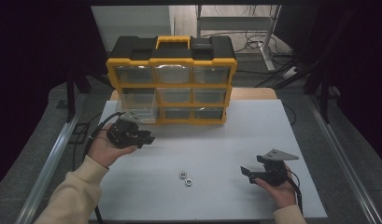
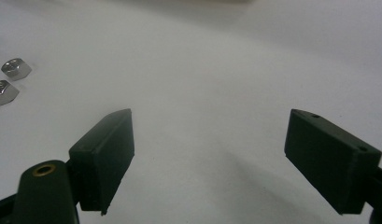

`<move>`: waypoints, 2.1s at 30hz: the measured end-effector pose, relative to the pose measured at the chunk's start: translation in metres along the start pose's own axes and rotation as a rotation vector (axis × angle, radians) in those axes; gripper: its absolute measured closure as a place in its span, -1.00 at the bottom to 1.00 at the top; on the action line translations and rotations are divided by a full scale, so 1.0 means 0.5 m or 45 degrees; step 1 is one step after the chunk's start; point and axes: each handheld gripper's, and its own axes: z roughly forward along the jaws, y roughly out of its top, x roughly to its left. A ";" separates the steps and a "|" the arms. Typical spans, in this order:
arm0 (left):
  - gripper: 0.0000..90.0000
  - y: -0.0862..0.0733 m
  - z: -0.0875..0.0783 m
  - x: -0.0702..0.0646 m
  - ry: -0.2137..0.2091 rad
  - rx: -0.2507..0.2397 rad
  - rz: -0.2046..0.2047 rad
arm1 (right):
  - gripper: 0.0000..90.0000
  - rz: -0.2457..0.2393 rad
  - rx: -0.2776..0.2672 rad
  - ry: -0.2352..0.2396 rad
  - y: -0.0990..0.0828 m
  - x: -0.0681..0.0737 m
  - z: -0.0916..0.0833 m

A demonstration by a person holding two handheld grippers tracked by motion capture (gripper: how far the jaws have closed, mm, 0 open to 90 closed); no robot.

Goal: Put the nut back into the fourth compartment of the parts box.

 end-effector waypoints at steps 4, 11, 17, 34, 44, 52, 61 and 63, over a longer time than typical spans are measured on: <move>0.55 0.003 -0.002 0.004 0.002 0.001 0.002 | -0.63 0.000 0.000 -0.001 0.000 0.000 0.000; 0.55 0.008 -0.006 0.008 0.009 0.000 -0.004 | -0.63 0.003 0.003 0.001 0.000 0.001 0.000; 0.55 0.014 -0.016 0.015 0.018 -0.006 -0.008 | -0.63 0.002 0.004 0.001 0.000 0.001 0.001; 0.55 0.029 -0.038 0.030 0.043 -0.015 -0.010 | -0.63 0.002 0.007 0.001 0.000 0.001 0.002; 0.55 0.039 -0.048 0.039 0.057 -0.020 -0.022 | -0.63 0.003 0.006 0.001 0.000 0.001 0.002; 0.55 0.045 -0.062 0.045 0.078 -0.028 -0.017 | -0.63 0.005 0.001 0.002 0.000 0.001 0.001; 0.55 0.054 -0.075 0.051 0.092 -0.037 -0.015 | -0.63 0.003 -0.002 0.002 0.000 0.000 0.000; 0.55 0.056 -0.076 0.051 0.094 -0.038 -0.012 | -0.63 0.003 -0.001 0.002 0.000 0.000 0.001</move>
